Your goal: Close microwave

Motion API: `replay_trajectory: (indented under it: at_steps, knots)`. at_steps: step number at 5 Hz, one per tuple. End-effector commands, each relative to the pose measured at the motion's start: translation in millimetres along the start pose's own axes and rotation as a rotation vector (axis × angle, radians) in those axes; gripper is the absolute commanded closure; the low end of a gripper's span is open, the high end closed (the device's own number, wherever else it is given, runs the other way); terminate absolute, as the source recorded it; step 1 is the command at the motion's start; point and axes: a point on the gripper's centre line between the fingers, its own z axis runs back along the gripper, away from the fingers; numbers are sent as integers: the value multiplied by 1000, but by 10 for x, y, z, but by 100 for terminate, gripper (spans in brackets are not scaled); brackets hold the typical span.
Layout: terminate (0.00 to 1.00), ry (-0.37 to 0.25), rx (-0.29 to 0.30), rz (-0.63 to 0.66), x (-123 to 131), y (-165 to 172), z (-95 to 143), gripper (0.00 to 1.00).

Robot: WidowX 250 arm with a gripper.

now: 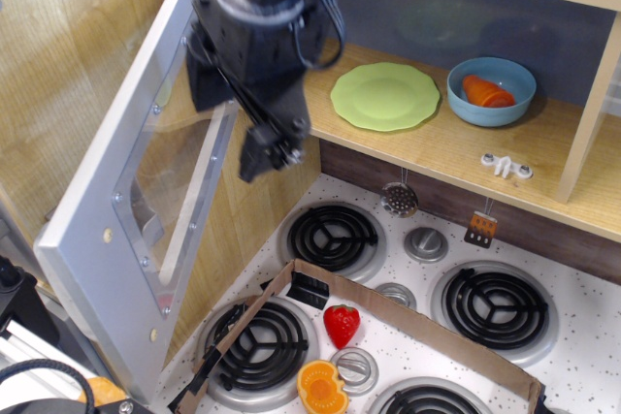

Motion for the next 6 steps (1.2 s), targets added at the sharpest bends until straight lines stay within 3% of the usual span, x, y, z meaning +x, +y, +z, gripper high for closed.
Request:
replay_trajectory:
  at_steps: [1, 2, 6]
  knots:
    - [0, 18, 102, -42, -122, 258, 392, 0]
    - [0, 60, 116, -71, -208, 368, 448, 0]
    - [0, 88, 143, -153, -426, 812, 355, 0]
